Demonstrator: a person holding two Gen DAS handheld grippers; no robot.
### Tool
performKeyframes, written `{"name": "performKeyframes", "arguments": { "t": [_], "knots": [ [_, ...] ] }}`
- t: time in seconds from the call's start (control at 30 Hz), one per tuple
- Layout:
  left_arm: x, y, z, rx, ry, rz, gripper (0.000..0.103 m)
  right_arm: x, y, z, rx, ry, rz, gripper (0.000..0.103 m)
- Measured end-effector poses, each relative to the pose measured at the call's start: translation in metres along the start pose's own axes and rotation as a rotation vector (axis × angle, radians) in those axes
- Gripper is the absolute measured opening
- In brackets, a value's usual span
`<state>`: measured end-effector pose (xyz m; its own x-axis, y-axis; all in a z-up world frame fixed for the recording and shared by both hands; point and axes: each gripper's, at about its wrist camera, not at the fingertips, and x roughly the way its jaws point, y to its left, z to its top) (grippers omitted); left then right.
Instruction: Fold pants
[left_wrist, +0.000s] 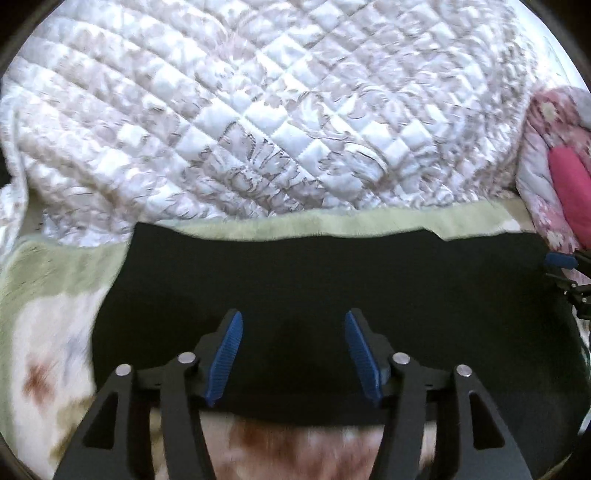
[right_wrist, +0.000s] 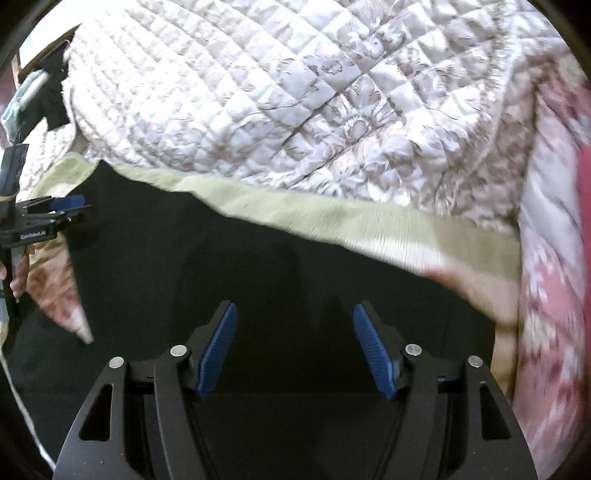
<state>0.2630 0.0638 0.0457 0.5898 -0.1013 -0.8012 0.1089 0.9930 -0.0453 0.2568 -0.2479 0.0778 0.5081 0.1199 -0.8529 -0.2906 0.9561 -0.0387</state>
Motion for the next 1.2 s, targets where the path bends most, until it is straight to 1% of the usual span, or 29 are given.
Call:
{"name": "performKeyframes", "arguments": {
  "t": [0.1,0.13,0.2,0.23,0.3,0.33,0.37,0.4,0.43,0.47,0.5,0.53,0.57,0.67,0.73,0.8,0.83,0.87,0.93,1.0,1.03,1.1,1.17,1.2],
  "knots": [
    [0.026,0.000,0.011,-0.012,0.023,-0.004,0.066,0.027,-0.014,0.019,0.003,0.025,0.017,0.066],
    [0.035,-0.002,0.013,-0.008,0.037,-0.009,0.068,0.037,-0.018,0.023,0.004,0.041,0.027,0.066],
    [0.053,-0.006,0.013,0.005,0.072,-0.009,0.069,0.057,-0.022,0.026,-0.010,0.088,0.043,0.067],
    [0.060,-0.009,0.011,0.014,0.079,0.004,0.073,0.063,-0.020,0.027,-0.042,0.095,0.036,0.067],
    [0.065,-0.019,0.005,0.070,0.040,0.040,0.076,0.070,-0.011,0.029,-0.115,0.106,0.004,0.067],
    [0.066,-0.023,0.003,0.086,0.039,0.063,0.075,0.071,-0.009,0.030,-0.125,0.113,-0.007,0.063],
    [0.066,-0.026,0.002,0.094,0.036,0.078,0.071,0.071,-0.006,0.032,-0.125,0.121,0.004,0.039],
    [0.066,-0.030,0.002,0.100,0.033,0.076,0.059,0.071,-0.005,0.034,-0.122,0.124,0.018,0.021],
    [0.066,-0.034,0.004,0.111,0.030,0.089,0.049,0.069,-0.002,0.035,-0.125,0.123,-0.003,0.013],
    [0.065,-0.039,0.005,0.127,0.027,0.108,0.042,0.067,0.000,0.036,-0.127,0.120,-0.002,0.010],
    [0.063,-0.044,0.004,0.148,0.020,0.116,0.022,0.064,0.002,0.036,-0.125,0.114,-0.012,0.009],
    [0.059,-0.050,0.005,0.165,0.012,0.124,0.010,0.058,0.004,0.037,-0.124,0.102,-0.022,0.009],
    [0.054,-0.053,0.006,0.172,0.007,0.135,0.004,0.047,0.007,0.036,-0.121,0.079,-0.024,0.009],
    [0.021,-0.048,0.006,0.116,-0.040,0.082,0.004,-0.003,0.012,0.029,-0.094,-0.021,0.007,0.009],
    [-0.013,-0.043,0.002,0.086,-0.093,0.056,0.004,-0.045,0.019,0.015,-0.084,-0.091,0.010,0.009],
    [-0.050,-0.039,-0.008,0.049,-0.141,0.021,0.004,-0.077,0.031,0.000,-0.079,-0.139,0.023,0.009],
    [-0.070,-0.036,-0.017,0.032,-0.168,0.005,0.004,-0.099,0.038,-0.015,-0.078,-0.167,0.026,0.009],
    [-0.088,-0.035,-0.025,0.018,-0.194,-0.016,0.004,-0.110,0.047,-0.023,-0.077,-0.181,0.031,0.009],
    [-0.121,-0.035,-0.049,0.011,-0.236,-0.037,0.004,-0.139,0.064,-0.058,-0.047,-0.204,0.055,0.009],
    [-0.149,-0.039,-0.083,0.016,-0.257,-0.054,0.004,-0.149,0.076,-0.091,-0.018,-0.184,0.063,0.009],
    [-0.153,-0.039,-0.097,0.014,-0.251,-0.062,0.004,-0.151,0.083,-0.110,-0.005,-0.165,0.058,0.009],
    [-0.157,-0.043,-0.132,0.010,-0.217,-0.082,0.005,-0.143,0.088,-0.149,0.082,-0.097,0.075,0.010],
    [-0.148,-0.046,-0.165,-0.014,-0.124,-0.107,0.005,-0.131,0.088,-0.178,0.162,-0.011,0.074,0.012],
    [-0.142,-0.048,-0.180,-0.018,-0.082,-0.113,0.005,-0.127,0.088,-0.191,0.196,0.020,0.069,0.018]
  ]
}}
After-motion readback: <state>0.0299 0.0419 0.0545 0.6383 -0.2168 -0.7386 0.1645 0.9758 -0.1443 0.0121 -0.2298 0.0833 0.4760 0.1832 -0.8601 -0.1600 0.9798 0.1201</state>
